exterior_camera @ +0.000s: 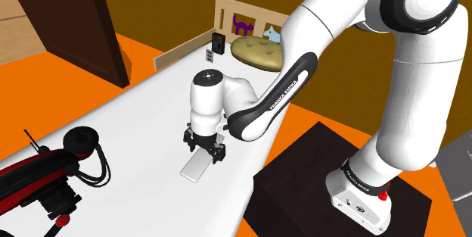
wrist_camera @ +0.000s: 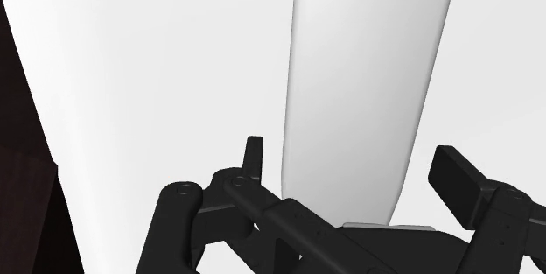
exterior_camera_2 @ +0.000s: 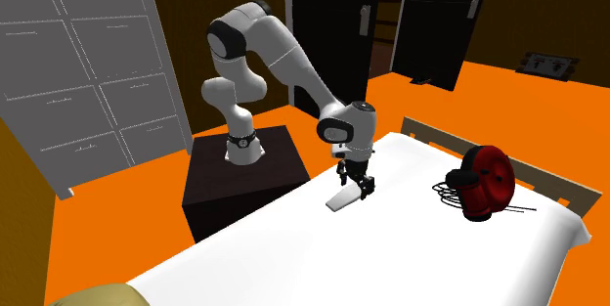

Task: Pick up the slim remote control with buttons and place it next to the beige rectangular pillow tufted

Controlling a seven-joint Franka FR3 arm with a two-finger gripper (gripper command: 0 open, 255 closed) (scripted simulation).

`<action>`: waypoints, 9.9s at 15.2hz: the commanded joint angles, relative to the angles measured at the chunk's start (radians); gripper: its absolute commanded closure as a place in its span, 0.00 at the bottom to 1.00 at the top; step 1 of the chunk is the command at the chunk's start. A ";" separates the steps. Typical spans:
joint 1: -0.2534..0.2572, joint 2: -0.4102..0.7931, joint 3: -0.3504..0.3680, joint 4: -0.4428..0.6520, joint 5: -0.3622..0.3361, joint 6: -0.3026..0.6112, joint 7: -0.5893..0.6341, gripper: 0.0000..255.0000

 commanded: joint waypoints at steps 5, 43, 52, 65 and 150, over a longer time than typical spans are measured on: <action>0.000 0.001 -0.001 0.000 -0.001 0.000 0.000 1.00; -0.242 -0.375 0.282 0.050 0.451 -0.288 -0.308 1.00; -0.265 -0.481 0.291 0.110 0.566 -0.401 -0.391 1.00; -0.335 -0.700 0.083 -0.015 0.752 -0.436 -0.773 1.00; -0.607 -0.064 -0.401 0.091 0.347 -0.003 -1.272 0.00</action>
